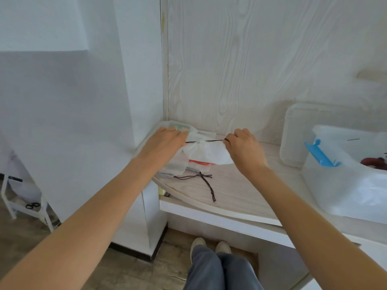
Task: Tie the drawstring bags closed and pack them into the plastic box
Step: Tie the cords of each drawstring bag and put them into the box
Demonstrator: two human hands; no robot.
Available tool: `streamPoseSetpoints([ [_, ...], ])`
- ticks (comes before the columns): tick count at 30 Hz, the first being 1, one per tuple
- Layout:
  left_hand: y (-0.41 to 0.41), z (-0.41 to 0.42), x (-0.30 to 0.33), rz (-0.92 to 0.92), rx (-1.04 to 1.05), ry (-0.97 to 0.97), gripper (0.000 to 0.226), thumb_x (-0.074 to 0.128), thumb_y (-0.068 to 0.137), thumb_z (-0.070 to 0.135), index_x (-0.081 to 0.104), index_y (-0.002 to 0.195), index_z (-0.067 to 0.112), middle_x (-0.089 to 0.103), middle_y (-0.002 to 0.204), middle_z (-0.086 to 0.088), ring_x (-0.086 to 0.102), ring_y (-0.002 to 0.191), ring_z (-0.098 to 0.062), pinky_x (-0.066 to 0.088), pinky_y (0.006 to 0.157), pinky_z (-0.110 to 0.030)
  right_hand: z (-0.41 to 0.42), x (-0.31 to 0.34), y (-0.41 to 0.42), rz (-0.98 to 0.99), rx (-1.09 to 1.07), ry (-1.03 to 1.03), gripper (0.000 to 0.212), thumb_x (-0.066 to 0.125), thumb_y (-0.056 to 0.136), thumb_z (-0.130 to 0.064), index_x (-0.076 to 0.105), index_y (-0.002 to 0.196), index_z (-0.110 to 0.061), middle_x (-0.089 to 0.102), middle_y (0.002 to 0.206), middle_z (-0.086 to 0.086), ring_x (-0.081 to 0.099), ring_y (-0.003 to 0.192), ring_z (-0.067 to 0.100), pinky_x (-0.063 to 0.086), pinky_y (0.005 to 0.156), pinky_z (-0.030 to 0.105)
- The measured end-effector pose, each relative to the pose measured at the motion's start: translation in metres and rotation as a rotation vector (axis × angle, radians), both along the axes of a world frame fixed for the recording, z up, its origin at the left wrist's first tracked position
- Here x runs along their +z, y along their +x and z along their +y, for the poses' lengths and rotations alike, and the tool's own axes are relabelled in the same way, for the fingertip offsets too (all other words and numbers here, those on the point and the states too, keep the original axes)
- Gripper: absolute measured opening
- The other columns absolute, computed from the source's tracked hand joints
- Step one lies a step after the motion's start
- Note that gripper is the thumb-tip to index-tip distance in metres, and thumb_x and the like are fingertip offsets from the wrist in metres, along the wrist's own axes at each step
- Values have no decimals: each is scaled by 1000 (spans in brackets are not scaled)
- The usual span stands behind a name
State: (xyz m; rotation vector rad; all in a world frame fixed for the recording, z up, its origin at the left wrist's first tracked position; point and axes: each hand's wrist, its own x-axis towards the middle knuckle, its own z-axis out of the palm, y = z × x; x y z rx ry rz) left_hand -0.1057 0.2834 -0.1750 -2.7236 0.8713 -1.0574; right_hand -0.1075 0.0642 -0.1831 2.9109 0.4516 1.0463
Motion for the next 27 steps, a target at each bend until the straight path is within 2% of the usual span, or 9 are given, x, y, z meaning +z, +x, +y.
streamPoseSetpoints([
  [2, -5, -6, 6, 77, 83, -41, 9, 65, 85, 17, 64, 86, 8, 67, 81, -6, 60, 83, -25, 38, 71, -31, 8, 4, -4, 228, -84, 301, 23, 50, 88, -10, 57, 69, 0, 55, 69, 10, 50, 67, 27, 31, 53, 33],
  [4, -8, -10, 6, 177, 153, -248, 20, 50, 92, 25, 63, 89, 11, 59, 96, -4, 50, 98, -23, 29, 78, -31, 12, 6, -10, 456, -47, 676, 28, 49, 88, -16, 64, 69, -3, 52, 58, 3, 45, 55, 18, 32, 50, 30],
  [7, -12, -19, 8, 356, 208, -640, 25, 50, 89, 26, 61, 75, 8, 53, 83, -2, 47, 81, -20, 36, 74, -33, 15, 10, -21, 682, 95, 1106, 22, 58, 86, -19, 68, 68, -12, 51, 66, -2, 42, 60, 10, 34, 59, 23],
  [11, -17, -30, 19, 961, 107, -1453, 27, 48, 90, 20, 51, 65, 11, 61, 64, -2, 51, 47, -13, 40, 48, -20, 18, 10, -29, 982, 295, 1531, 13, 59, 89, -12, 64, 77, -10, 61, 78, 1, 56, 70, 13, 45, 71, 24],
  [15, -21, -32, 17, 1322, -250, -1848, 26, 50, 93, 19, 48, 67, 17, 73, 76, -2, 67, 61, -8, 49, 62, -18, 26, 11, -33, 1065, 466, 1755, 14, 54, 91, -12, 65, 83, -9, 70, 85, 2, 65, 76, 12, 51, 74, 22],
  [19, -24, -33, 11, 1382, -518, -2007, 23, 47, 96, 22, 53, 74, 17, 73, 98, -3, 70, 88, -8, 46, 86, -21, 32, 12, -37, 1029, 578, 1955, 18, 49, 94, -10, 65, 85, -5, 72, 84, 2, 66, 64, 7, 49, 49, 16],
  [23, -27, -38, 8, 1378, -613, -1991, 42, 44, 98, 23, 71, 67, 16, 71, 105, -4, 64, 103, -11, 44, 96, -23, 37, 7, -38, 936, 638, 2012, 17, 50, 94, -11, 65, 87, -7, 68, 83, -1, 60, 60, 2, 45, 50, 11],
  [25, -28, -41, 7, 1364, -638, -1982, 45, 43, 98, 23, 76, 69, 16, 72, 102, -4, 63, 104, -11, 45, 96, -23, 40, 7, -40, 897, 672, 2017, 17, 49, 94, -9, 64, 88, -6, 69, 79, -3, 62, 62, 1, 44, 50, 9],
  [27, -28, -46, 7, 1333, -641, -1965, 33, 44, 97, 23, 74, 88, 13, 71, 104, -4, 63, 101, -9, 51, 85, -18, 44, 7, -41, 900, 689, 1953, 18, 49, 94, -6, 64, 86, -5, 71, 75, -3, 65, 66, 1, 45, 51, 9],
])
